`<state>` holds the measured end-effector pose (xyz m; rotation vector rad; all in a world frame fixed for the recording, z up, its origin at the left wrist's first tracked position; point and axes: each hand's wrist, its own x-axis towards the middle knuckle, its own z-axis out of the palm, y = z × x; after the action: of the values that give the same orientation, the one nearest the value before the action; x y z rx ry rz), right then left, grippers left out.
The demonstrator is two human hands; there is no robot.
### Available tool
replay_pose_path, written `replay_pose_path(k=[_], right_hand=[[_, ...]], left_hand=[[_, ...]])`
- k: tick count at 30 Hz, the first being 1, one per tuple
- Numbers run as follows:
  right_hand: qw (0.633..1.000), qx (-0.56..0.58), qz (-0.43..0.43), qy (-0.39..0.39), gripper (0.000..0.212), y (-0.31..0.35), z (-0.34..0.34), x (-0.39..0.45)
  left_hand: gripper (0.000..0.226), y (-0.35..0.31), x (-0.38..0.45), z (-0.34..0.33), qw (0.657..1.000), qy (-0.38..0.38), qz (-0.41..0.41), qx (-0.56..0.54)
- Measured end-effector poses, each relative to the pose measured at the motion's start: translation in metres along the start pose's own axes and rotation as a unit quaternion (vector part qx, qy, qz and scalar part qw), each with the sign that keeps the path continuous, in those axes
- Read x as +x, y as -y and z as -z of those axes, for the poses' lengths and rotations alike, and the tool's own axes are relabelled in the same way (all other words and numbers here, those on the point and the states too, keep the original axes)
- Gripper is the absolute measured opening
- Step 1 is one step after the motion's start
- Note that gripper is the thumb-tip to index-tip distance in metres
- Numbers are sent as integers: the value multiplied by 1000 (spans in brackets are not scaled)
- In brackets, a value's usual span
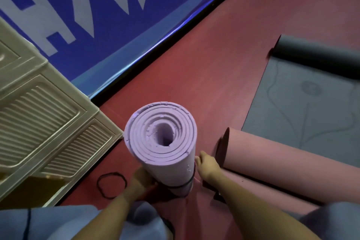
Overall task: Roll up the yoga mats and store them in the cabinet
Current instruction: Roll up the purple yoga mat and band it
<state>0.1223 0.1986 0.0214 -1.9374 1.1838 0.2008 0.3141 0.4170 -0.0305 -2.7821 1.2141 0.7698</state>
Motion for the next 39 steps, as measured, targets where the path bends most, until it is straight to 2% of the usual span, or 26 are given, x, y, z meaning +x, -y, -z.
replay_pose_path(k=[1,2,3,4,5,6,7,8,9,11,14,17,19,22,26,29,32,36,39], right_hand=[[1000,23,-8,-5,26,-1,0,-1],[998,55,-12,-4,24,-3,2,-6],[997,79,-7,3,20,-9,2,-12],[995,94,6,16,16,-15,4,-23],[993,106,37,35,28,-24,3,-34],[990,100,80,51,54,-23,7,-50],[985,98,123,65,80,-19,9,-67],[978,110,161,75,97,-14,11,-79],[972,137,174,82,102,-6,13,-88],[965,180,182,60,99,14,21,-97],[951,210,223,38,99,44,38,-104],[942,191,272,52,87,91,57,-127],[937,173,299,56,83,120,68,-141],[938,112,324,45,83,155,78,-158],[934,10,351,66,78,194,77,-190],[920,-66,374,95,70,206,56,-215],[908,-104,377,149,63,196,16,-233],[902,-161,337,216,74,167,-30,-243],[911,-196,276,235,78,137,-43,-234]], left_hand=[[47,-5,-5,5,999,-15,-39,30],[36,-18,-12,16,999,-31,-42,-13],[33,-29,-19,24,995,-58,-34,-79],[27,-44,-30,38,976,-57,-47,-206],[22,-45,-39,43,971,-43,-66,-227],[36,-50,-48,54,972,9,-64,-225],[67,-54,-57,61,965,53,-78,-245],[95,-60,-65,67,951,74,-93,-285],[113,-66,-72,74,936,64,-107,-330],[130,-81,-88,88,916,9,-107,-387],[128,-94,-114,114,880,-114,-79,-454],[127,-94,-141,148,848,-250,-68,-463],[125,-87,-157,171,825,-297,-89,-472],[116,-73,-186,204,823,-340,-86,-447],[113,-57,-234,215,817,-405,-31,-409],[114,-39,-270,182,813,-417,56,-403],[105,-22,-306,131,773,-404,126,-472],[82,-3,-348,77,726,-440,242,-470],[91,23,-374,45,704,-442,305,-465]])
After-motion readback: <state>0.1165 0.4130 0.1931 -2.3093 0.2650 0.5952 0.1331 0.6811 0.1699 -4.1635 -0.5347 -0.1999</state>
